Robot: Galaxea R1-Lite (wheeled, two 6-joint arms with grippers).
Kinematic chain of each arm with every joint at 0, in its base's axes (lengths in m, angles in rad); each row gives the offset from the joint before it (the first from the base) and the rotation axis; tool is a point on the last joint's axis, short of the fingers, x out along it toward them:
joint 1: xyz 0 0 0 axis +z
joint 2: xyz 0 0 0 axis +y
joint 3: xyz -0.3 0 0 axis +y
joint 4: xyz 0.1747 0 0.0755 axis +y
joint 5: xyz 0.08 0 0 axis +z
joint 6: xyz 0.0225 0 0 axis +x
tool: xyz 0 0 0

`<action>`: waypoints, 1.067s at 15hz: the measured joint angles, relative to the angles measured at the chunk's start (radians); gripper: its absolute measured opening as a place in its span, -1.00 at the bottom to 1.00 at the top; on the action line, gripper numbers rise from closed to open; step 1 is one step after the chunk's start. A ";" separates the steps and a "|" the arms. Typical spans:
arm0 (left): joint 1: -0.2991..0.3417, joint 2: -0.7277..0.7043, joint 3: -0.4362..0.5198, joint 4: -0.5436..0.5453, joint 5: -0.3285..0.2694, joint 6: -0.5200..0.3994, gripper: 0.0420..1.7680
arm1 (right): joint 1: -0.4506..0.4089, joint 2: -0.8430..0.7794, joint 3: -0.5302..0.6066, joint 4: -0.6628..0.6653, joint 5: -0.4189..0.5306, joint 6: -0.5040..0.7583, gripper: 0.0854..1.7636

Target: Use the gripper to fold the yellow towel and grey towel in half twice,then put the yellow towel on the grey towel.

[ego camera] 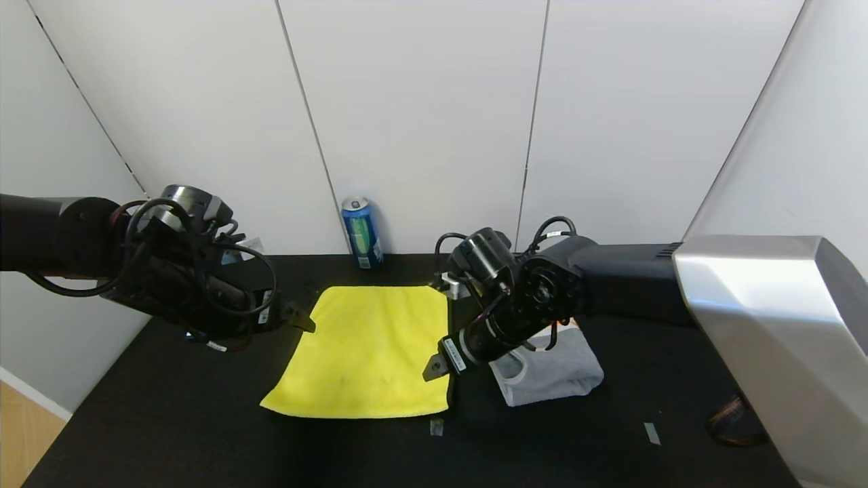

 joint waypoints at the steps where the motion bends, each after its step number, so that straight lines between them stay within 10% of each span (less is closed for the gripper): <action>1: 0.000 0.000 0.000 0.000 0.000 0.000 0.94 | 0.000 0.000 0.000 0.000 0.000 0.000 0.94; 9: 0.000 0.000 0.000 0.000 0.000 0.000 0.94 | 0.000 0.000 0.000 0.000 0.000 0.000 0.94; 11: 0.000 0.002 0.003 -0.007 0.005 -0.001 0.94 | 0.013 0.021 0.000 0.044 -0.140 -0.203 0.94; 16: 0.027 0.075 0.149 -0.146 0.001 -0.001 0.94 | 0.063 0.093 0.000 0.096 -0.139 -0.199 0.94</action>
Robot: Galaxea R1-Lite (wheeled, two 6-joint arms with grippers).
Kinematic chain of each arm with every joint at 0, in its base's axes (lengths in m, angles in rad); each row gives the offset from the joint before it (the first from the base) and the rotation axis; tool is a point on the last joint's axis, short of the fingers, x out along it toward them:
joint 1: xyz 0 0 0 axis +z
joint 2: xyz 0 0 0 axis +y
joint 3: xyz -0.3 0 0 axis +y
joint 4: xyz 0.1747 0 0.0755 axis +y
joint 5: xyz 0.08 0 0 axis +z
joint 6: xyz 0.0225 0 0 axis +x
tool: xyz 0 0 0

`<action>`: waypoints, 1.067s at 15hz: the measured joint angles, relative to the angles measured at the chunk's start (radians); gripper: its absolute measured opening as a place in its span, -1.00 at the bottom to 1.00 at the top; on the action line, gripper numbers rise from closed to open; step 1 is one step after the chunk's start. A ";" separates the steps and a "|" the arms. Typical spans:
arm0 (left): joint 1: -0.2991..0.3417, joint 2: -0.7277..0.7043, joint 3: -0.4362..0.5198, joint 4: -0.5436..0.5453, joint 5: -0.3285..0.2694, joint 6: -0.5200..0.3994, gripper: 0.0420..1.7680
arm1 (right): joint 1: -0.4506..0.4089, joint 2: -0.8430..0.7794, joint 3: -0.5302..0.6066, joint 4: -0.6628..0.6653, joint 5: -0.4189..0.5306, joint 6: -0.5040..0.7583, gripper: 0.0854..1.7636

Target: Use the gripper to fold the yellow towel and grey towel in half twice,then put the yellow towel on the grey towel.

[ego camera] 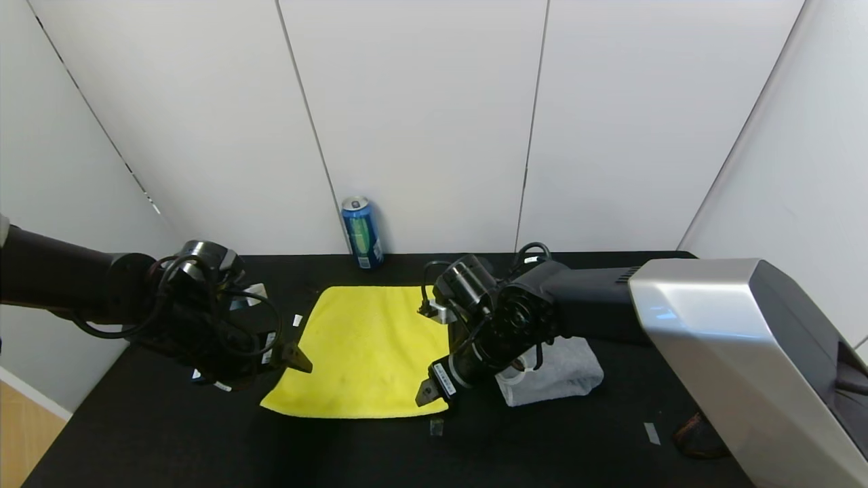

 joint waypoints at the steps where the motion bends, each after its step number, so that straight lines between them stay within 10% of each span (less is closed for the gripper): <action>1: 0.023 0.027 0.042 -0.015 -0.003 0.001 0.94 | 0.001 0.011 0.000 -0.007 0.003 0.000 0.94; 16: 0.028 0.157 0.077 -0.139 -0.005 0.000 0.94 | 0.010 0.014 0.000 -0.019 0.004 0.008 0.94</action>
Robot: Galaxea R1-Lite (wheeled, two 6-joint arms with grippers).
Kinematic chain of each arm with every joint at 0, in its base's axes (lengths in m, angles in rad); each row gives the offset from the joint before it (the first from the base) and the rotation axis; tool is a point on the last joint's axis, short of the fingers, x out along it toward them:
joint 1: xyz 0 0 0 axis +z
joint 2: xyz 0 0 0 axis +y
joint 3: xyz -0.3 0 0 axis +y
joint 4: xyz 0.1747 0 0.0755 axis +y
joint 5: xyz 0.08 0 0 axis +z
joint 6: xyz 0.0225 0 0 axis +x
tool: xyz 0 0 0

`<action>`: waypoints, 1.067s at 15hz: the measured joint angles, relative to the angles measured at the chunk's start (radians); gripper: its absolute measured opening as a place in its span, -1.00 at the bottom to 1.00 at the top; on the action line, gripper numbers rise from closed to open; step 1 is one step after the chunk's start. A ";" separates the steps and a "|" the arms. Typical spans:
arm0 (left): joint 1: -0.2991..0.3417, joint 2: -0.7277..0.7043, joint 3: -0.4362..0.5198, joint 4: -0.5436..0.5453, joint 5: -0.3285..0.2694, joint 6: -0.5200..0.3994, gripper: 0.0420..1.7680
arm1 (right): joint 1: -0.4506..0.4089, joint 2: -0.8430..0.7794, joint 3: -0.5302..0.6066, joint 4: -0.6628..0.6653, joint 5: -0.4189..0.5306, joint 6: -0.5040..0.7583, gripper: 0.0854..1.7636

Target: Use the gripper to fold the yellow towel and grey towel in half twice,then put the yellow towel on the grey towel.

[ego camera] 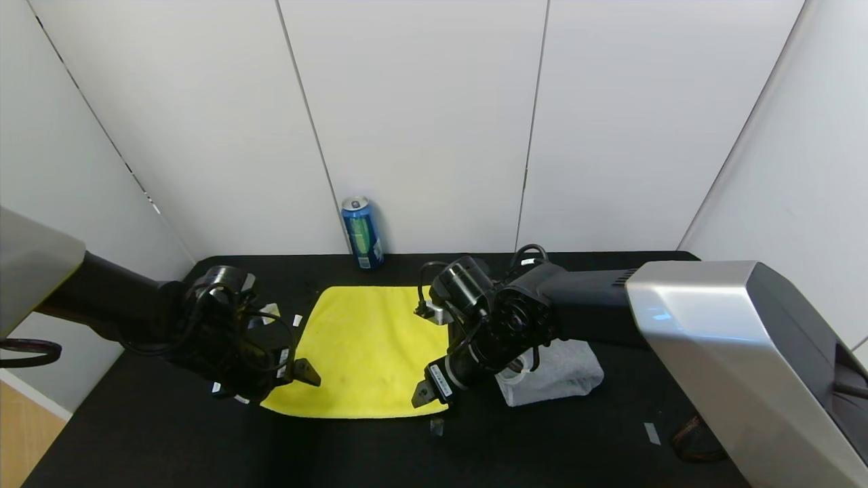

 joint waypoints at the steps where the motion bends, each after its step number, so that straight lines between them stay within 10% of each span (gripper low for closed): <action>1: -0.002 0.002 0.000 -0.001 -0.001 0.000 0.94 | 0.001 0.001 0.000 0.000 0.000 0.000 0.94; 7: -0.011 0.005 -0.002 -0.002 0.000 0.000 0.94 | 0.006 0.001 0.000 0.000 0.000 0.003 0.94; 14: -0.014 0.006 -0.001 -0.004 -0.021 0.000 -0.17 | 0.006 0.001 0.000 0.002 0.000 0.002 0.94; 16: -0.014 0.006 -0.001 -0.004 -0.021 0.000 -0.90 | 0.006 0.002 0.000 0.002 0.000 0.003 0.94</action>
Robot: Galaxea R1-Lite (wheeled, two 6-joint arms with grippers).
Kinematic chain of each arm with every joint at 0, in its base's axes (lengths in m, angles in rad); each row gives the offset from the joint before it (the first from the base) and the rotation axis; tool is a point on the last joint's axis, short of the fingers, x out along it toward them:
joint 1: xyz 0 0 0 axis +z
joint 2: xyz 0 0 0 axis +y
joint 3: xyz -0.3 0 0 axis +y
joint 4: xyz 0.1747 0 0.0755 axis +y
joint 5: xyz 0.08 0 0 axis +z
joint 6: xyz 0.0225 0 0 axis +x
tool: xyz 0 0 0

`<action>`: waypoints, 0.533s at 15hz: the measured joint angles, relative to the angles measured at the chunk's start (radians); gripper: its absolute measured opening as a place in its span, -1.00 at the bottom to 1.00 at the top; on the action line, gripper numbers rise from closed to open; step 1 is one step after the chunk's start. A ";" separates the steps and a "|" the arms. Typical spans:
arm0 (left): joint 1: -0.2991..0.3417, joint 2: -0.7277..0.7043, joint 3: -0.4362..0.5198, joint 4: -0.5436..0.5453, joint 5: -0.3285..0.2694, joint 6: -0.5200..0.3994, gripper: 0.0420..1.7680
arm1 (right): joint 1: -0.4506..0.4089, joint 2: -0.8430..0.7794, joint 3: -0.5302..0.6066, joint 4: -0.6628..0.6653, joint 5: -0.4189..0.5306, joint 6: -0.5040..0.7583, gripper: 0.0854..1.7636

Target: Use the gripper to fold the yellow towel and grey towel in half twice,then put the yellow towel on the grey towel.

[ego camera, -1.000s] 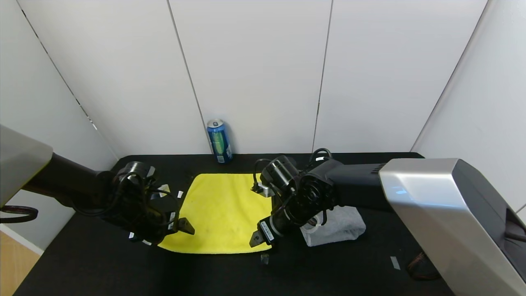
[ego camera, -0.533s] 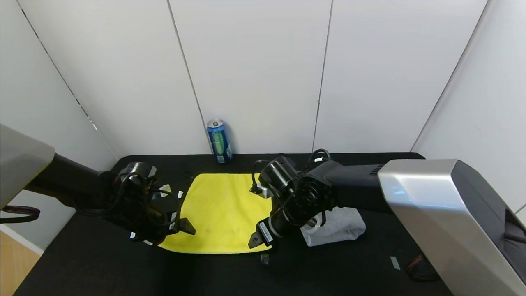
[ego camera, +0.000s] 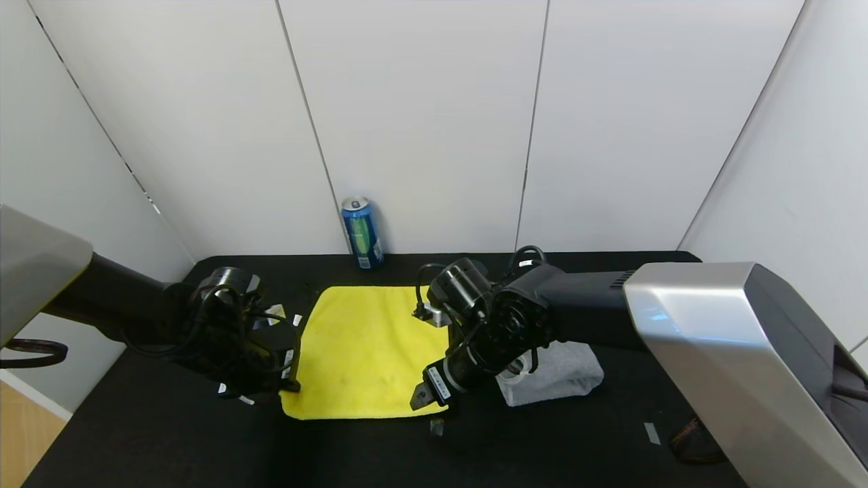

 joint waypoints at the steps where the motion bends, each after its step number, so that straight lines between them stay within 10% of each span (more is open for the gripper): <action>1: 0.000 0.000 0.000 0.000 0.000 0.000 -0.91 | 0.000 0.000 0.000 0.000 0.000 0.000 0.94; 8: 0.001 -0.002 0.001 0.000 0.000 0.000 -0.91 | 0.007 0.010 0.000 -0.001 0.000 0.012 0.94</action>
